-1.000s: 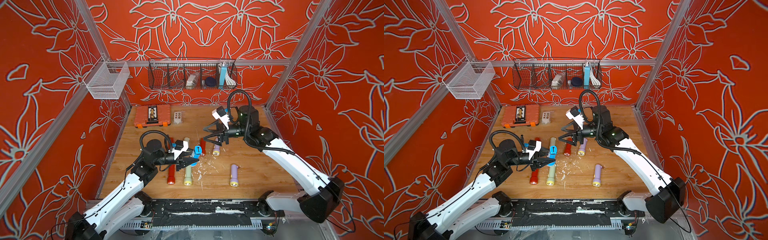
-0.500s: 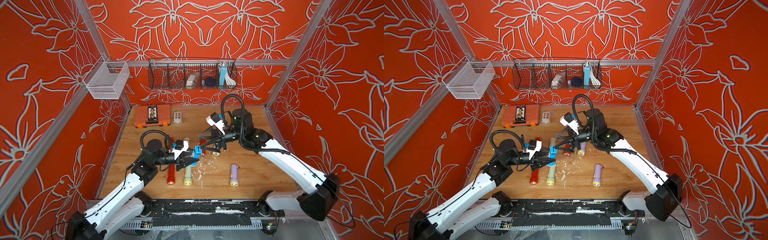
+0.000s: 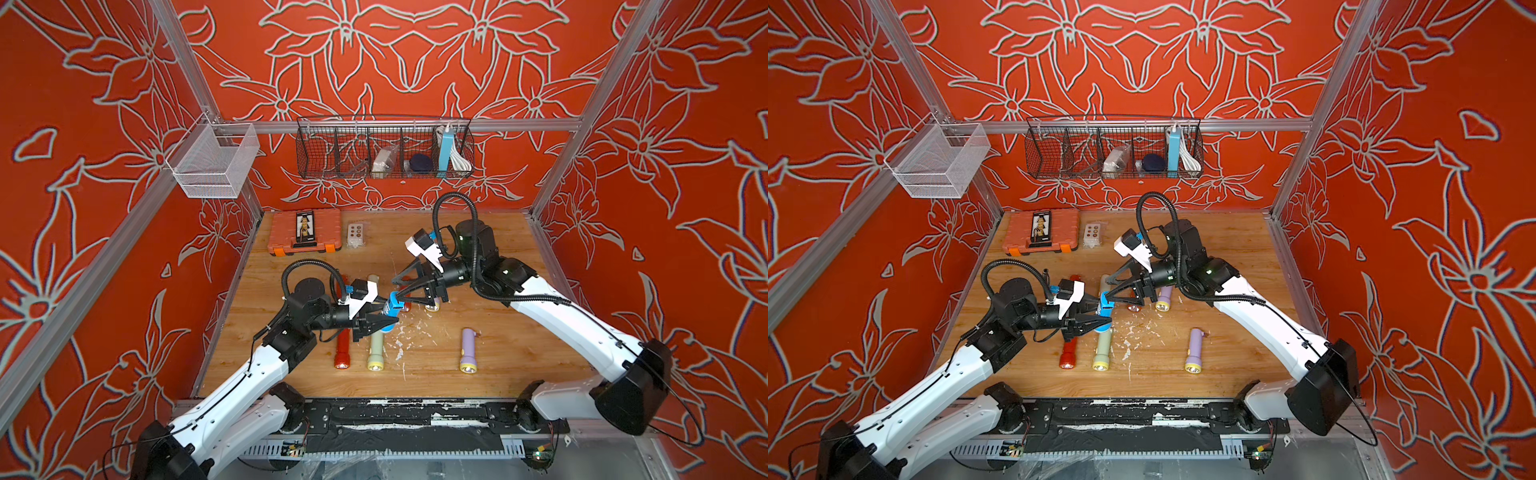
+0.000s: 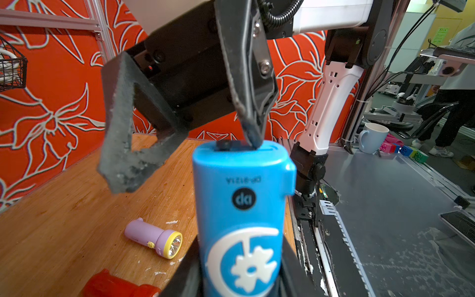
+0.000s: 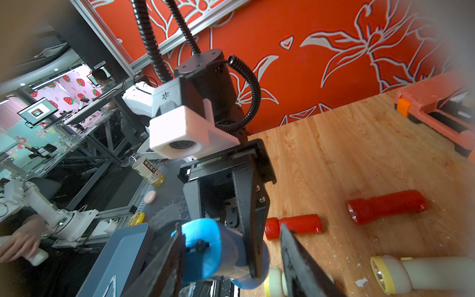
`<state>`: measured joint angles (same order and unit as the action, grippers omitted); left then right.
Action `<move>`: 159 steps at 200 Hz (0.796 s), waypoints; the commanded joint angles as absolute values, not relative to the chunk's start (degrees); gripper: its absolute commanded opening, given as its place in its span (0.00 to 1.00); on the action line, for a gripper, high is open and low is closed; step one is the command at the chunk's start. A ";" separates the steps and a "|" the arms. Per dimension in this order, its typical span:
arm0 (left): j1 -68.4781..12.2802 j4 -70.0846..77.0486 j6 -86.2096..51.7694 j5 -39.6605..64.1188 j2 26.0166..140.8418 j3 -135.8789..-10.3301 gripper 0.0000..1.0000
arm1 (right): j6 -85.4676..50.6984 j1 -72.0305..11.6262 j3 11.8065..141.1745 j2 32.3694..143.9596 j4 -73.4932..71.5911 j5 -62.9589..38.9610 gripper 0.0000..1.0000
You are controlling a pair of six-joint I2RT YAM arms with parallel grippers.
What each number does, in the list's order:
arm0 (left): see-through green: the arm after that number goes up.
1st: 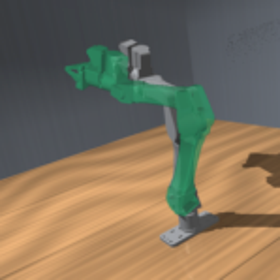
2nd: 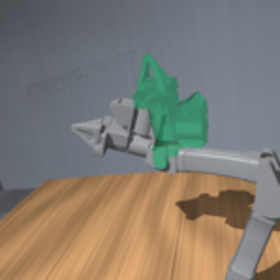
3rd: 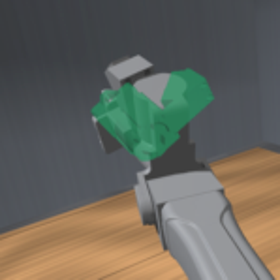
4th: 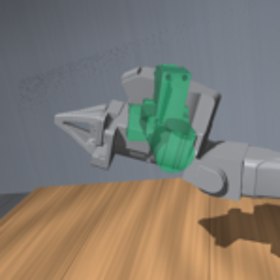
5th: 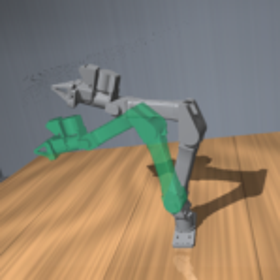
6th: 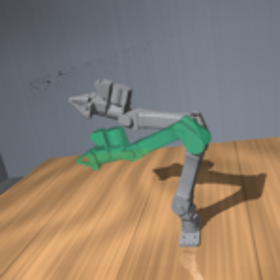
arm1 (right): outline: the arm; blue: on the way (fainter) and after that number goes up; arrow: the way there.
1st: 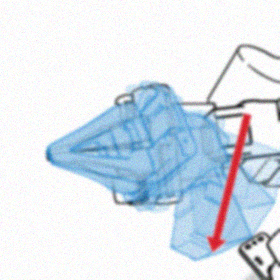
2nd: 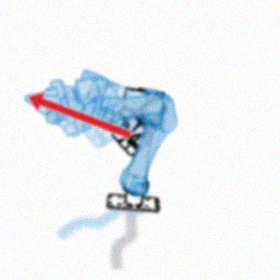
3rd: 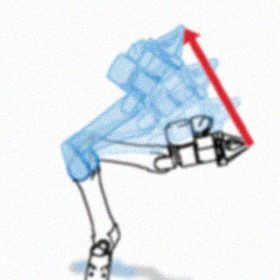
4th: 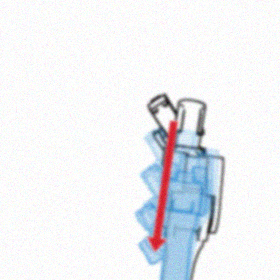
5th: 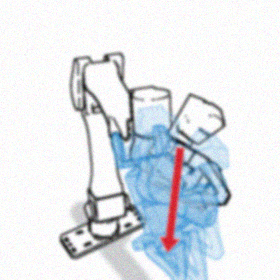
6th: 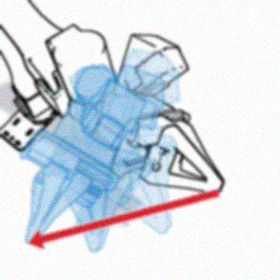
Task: Close the plug at the bottom of the flashlight
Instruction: Close the plug of the flashlight.
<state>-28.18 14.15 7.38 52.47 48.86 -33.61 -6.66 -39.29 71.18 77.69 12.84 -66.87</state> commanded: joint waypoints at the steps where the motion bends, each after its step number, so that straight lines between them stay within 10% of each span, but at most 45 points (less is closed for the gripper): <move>1: -28.48 16.88 7.47 53.00 48.16 -35.04 0.00 | -5.01 -39.99 70.36 78.66 13.01 -68.03 0.54; 109: -28.48 16.79 7.25 53.07 46.67 -35.67 0.00 | -4.44 -40.16 69.96 80.15 12.44 -71.01 0.03; 159: -28.51 16.46 6.77 54.59 46.49 -35.89 0.00 | -2.64 -39.87 73.38 81.29 14.69 -64.50 0.03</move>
